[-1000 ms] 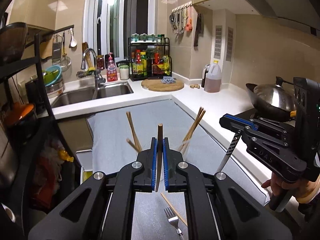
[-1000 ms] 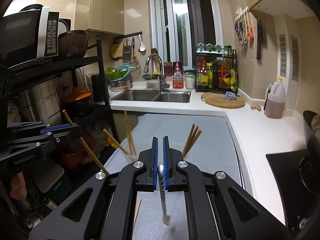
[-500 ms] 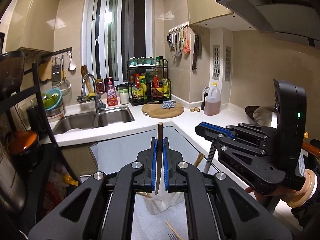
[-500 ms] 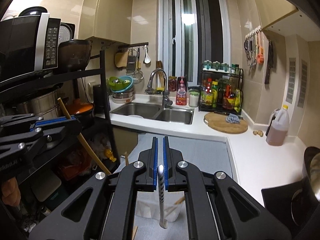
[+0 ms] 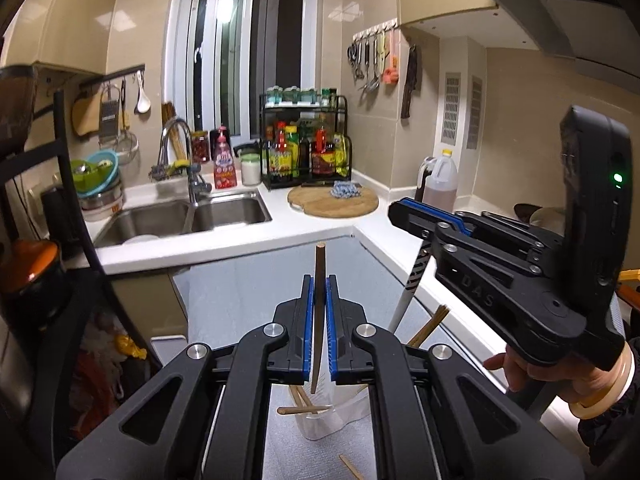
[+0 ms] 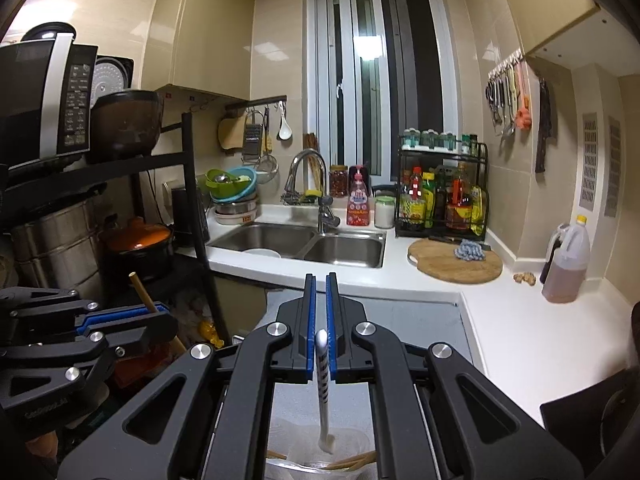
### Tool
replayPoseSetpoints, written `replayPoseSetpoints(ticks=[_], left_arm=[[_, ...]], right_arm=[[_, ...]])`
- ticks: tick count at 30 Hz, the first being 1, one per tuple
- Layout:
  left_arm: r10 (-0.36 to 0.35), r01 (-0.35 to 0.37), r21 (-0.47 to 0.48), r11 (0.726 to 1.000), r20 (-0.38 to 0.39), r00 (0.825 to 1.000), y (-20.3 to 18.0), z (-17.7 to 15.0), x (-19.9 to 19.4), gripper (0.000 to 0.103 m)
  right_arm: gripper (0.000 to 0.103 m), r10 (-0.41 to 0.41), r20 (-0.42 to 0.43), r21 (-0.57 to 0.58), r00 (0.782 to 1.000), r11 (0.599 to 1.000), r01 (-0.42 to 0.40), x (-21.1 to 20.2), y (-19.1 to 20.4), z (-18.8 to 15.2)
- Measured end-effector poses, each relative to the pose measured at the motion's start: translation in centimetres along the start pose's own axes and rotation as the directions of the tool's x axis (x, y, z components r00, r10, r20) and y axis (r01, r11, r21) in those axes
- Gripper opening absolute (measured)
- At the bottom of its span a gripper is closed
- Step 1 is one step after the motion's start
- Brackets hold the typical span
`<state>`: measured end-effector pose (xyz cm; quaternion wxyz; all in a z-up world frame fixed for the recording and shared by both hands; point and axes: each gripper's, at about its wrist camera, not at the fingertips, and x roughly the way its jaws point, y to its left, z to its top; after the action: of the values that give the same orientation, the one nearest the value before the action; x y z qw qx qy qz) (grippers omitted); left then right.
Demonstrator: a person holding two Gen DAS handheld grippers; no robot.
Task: Organize utensils
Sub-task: 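Open both tools to drop the chopstick and spoon into the container, then move both open tools back toward the fork and last chopstick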
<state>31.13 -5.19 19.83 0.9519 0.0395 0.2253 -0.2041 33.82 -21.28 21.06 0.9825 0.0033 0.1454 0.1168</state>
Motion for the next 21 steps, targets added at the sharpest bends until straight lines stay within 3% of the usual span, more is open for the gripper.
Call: replayPoseSetpoints(ticks=[3, 5, 6, 7, 8, 10, 12, 14, 19, 21], left_arm=[[-0.008, 0.008, -0.011, 1.0, -0.04, 0.999, 0.5, -1.4, 1.8, 0.006], [0.001, -0.003, -0.03, 1.0, -0.071, 0.998, 1.0, -2.2, 2.7, 0.011], [0.019, -0.022, -0.04, 0.999, -0.086, 0.996, 1.2, -2.7, 3.0, 0.037], [0.044, -0.049, -0.049, 0.998, -0.093, 0.995, 1.4, -3.2, 3.0, 0.078], [0.074, -0.08, -0.06, 0.995, -0.088, 0.993, 1.6, -3.6, 2.8, 0.092], [0.133, -0.138, -0.1, 0.985, -0.051, 0.99, 2.1, -4.6, 1.7, 0.095], [0.129, -0.138, -0.11, 0.984, -0.083, 0.988, 2.4, -5.4, 1.4, 0.095], [0.151, -0.161, -0.117, 0.98, -0.096, 0.984, 2.3, -6.8, 0.6, 0.095], [0.17, -0.184, -0.123, 0.975, -0.119, 0.978, 1.2, -10.2, -2.0, 0.095], [0.168, -0.185, -0.132, 0.974, -0.128, 0.977, 0.4, -11.9, -3.4, 0.095]], right_arm=[[0.005, -0.006, -0.049, 0.022, 0.999, 1.0, 0.008, 0.9, -0.5, -2.3], [0.007, -0.007, -0.083, 0.032, 0.997, 0.999, 0.01, 1.3, -0.6, -3.5], [0.009, -0.009, -0.101, 0.035, 0.995, 0.999, 0.012, 1.4, -0.6, -4.3], [0.015, -0.01, -0.111, 0.035, 0.994, 0.999, 0.014, 1.4, -0.5, -4.8], [0.025, -0.012, -0.121, 0.033, 0.993, 0.999, 0.016, 1.2, -0.5, -5.3], [0.038, -0.022, -0.117, 0.041, 0.993, 0.999, 0.027, 0.3, -0.4, -6.3], [0.041, -0.027, -0.101, 0.053, 0.994, 0.998, 0.033, -1.0, -0.5, -7.2], [0.052, -0.031, -0.096, 0.084, 0.995, 0.996, 0.039, -2.7, -0.5, -8.2], [0.067, -0.051, -0.097, 0.11, 0.994, 0.992, 0.061, -7.2, 0.8, -11.8], [0.069, -0.047, -0.115, 0.127, 0.992, 0.99, 0.062, -8.8, 1.5, -13.7]])
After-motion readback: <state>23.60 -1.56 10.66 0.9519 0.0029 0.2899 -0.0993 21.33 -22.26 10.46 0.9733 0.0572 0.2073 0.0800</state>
